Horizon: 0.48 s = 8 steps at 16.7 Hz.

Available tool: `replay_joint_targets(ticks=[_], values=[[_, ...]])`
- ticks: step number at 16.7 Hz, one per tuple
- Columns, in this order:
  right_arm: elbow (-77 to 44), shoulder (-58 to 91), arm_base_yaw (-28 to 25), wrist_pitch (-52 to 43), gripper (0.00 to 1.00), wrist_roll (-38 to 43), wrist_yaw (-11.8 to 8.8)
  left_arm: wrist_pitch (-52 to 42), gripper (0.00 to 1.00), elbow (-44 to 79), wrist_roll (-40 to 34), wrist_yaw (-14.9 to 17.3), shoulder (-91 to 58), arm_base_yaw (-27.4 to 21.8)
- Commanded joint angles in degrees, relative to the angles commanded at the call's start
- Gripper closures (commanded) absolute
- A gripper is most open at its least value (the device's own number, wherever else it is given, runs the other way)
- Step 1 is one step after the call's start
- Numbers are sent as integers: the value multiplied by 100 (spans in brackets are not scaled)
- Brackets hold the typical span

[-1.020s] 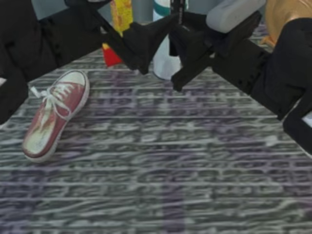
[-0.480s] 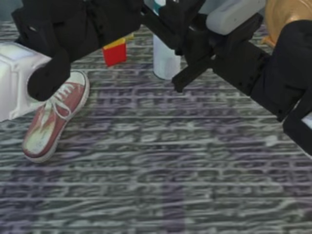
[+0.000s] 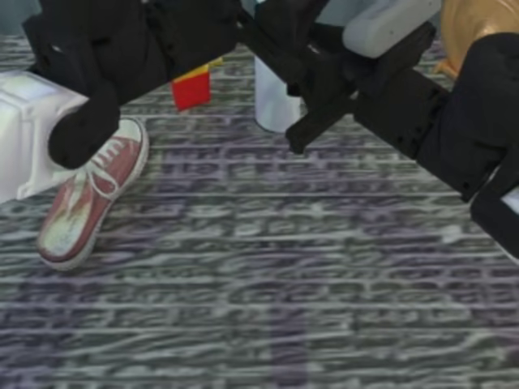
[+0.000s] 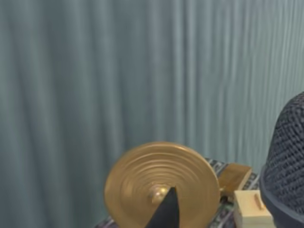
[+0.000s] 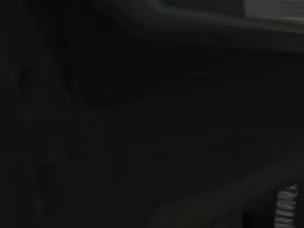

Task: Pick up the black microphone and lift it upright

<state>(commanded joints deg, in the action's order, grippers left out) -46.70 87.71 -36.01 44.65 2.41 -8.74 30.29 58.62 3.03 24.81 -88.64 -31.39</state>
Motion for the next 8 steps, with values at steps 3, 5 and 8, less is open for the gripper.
replay_joint_targets(ticks=[3, 5, 8], values=[[0, 0, 0, 0, 100, 0, 0, 0, 83, 0, 0, 0, 0, 0], [0, 0, 0, 0, 100, 0, 0, 0, 98, 0, 0, 0, 0, 0], [0, 0, 0, 0, 100, 0, 0, 0, 100, 0, 0, 0, 0, 0]])
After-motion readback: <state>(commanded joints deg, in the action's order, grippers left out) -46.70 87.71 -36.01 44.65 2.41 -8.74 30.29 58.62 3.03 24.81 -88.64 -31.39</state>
